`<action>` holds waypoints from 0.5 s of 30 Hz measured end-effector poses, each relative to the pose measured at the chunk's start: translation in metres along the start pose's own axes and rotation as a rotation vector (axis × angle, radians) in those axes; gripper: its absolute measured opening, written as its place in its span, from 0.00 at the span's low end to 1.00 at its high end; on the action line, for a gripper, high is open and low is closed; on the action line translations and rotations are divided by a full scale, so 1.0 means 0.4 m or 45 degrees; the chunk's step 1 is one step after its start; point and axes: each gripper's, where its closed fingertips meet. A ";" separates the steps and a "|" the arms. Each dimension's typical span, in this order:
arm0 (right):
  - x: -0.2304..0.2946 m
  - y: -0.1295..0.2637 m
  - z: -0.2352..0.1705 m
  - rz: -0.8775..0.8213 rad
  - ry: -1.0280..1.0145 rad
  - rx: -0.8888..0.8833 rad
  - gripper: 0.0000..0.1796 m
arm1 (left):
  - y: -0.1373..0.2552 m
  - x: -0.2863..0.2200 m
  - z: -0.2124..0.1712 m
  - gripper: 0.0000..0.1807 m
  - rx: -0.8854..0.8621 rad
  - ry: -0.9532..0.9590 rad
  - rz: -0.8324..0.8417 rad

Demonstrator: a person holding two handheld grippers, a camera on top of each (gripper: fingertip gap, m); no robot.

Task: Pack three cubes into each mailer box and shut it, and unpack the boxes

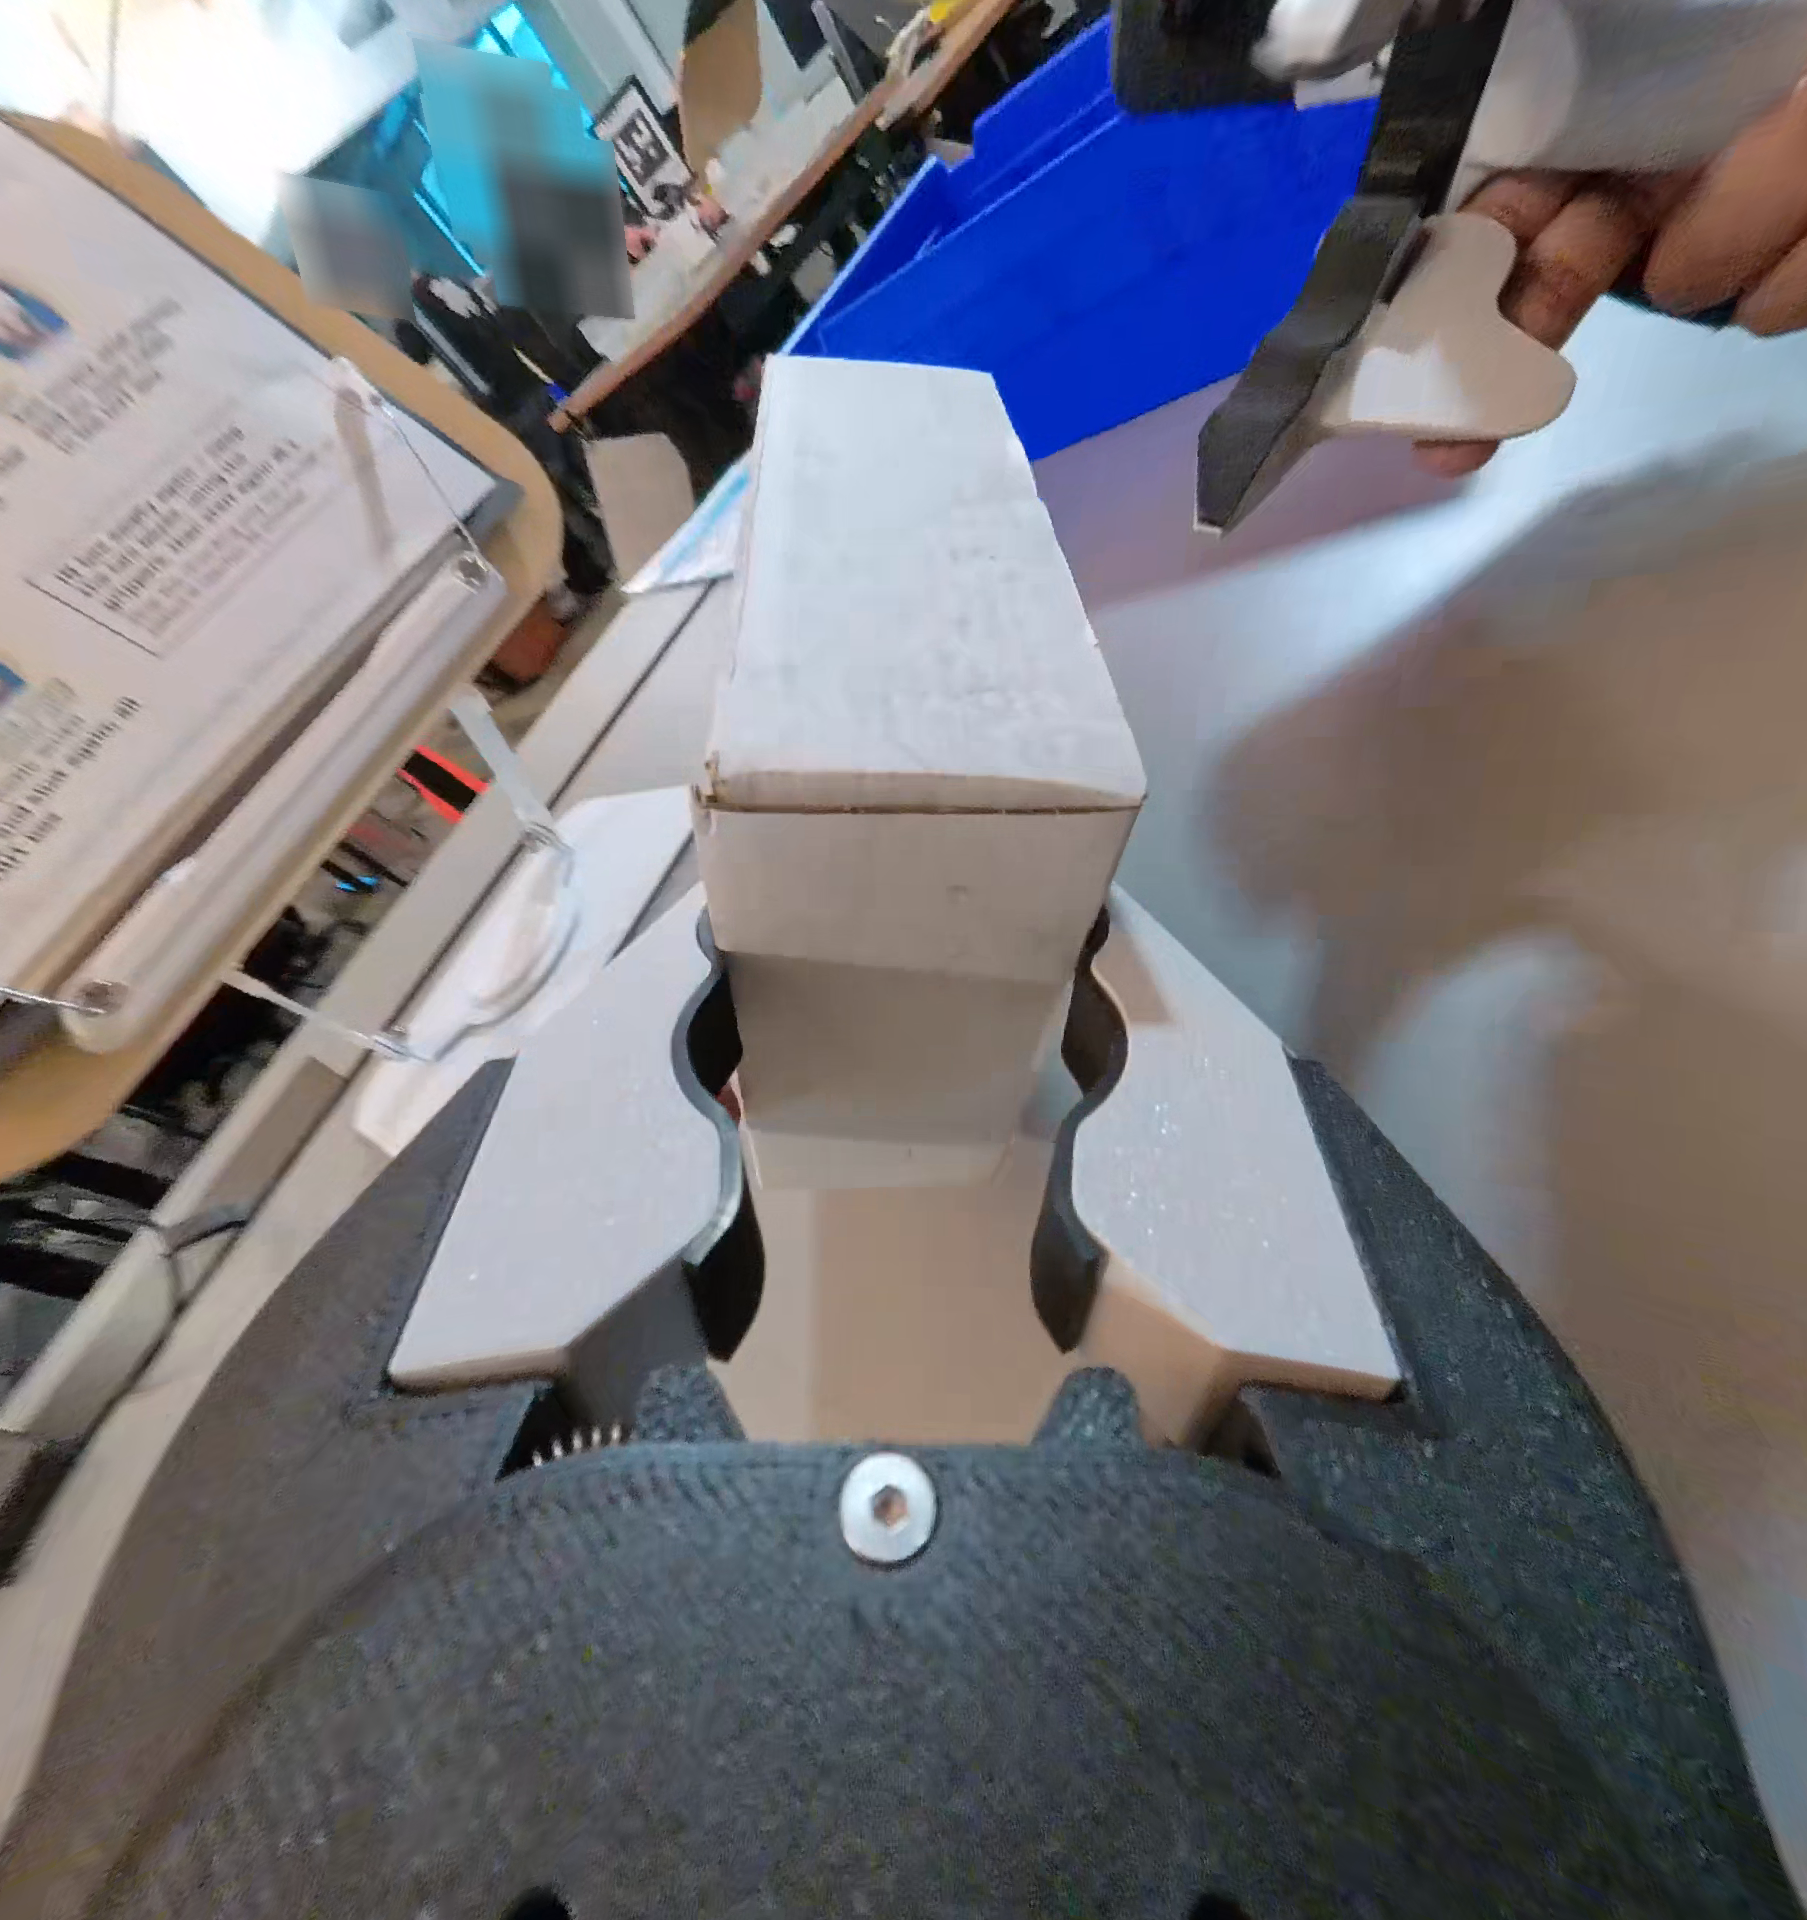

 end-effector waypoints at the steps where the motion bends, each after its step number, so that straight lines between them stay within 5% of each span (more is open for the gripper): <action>1: 0.015 -0.010 -0.018 0.015 0.095 0.047 0.31 | 0.000 -0.006 -0.004 0.34 0.005 0.044 -0.025; 4: 0.038 -0.029 -0.045 -0.035 0.530 0.117 0.30 | -0.001 -0.023 -0.002 0.33 -0.001 0.181 -0.096; 9: 0.055 -0.016 0.043 -0.352 1.760 0.033 0.36 | -0.005 -0.056 -0.012 0.34 0.024 0.304 -0.198; 15: 0.047 -0.037 0.023 -0.386 2.758 0.130 0.19 | -0.007 -0.067 -0.008 0.34 0.006 0.439 -0.259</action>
Point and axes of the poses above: each gripper's, where its closed fingertips meet, y back along the fingers, z out of its top, x = y × z across the jaws, and after that the axes turned 13 degrees about -x, right-handed
